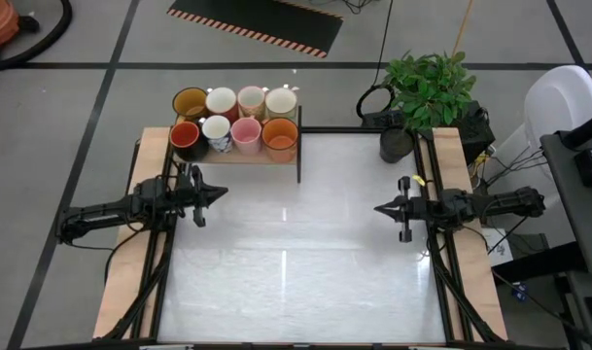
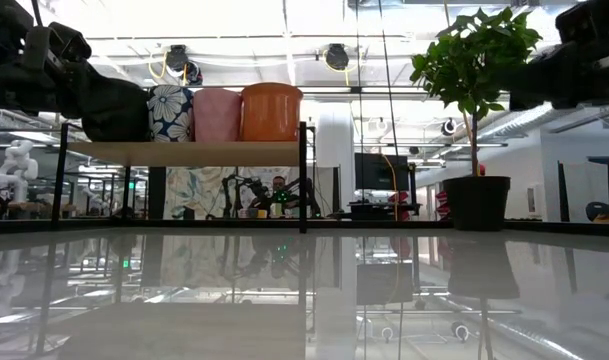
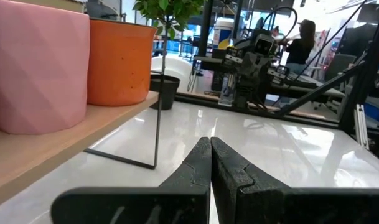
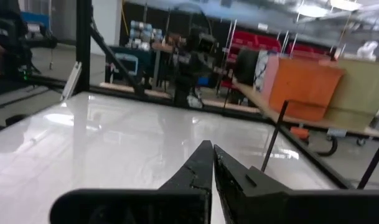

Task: Place coffee mugs
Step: Return to Home Position

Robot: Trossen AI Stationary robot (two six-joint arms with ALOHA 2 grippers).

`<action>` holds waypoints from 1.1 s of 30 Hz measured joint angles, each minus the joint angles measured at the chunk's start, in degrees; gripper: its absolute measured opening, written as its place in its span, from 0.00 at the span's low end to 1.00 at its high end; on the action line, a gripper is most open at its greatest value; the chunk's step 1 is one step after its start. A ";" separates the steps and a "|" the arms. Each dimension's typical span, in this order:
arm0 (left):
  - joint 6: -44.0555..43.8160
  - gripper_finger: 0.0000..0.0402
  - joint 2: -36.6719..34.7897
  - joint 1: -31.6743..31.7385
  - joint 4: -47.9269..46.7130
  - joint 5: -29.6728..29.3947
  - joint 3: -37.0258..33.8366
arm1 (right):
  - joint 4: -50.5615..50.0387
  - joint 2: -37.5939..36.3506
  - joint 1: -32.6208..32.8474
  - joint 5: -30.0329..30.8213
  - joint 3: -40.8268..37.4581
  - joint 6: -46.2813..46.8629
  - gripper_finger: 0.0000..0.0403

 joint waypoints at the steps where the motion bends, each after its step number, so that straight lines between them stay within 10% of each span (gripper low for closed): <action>1: 0.00 0.00 0.01 0.00 0.00 0.05 0.00 | 0.00 -1.01 0.06 -0.03 0.00 -0.42 0.00; 33: -2.28 0.00 0.04 -0.20 1.95 11.38 -0.07 | 1.05 -0.95 -0.01 -1.50 0.13 -0.80 0.00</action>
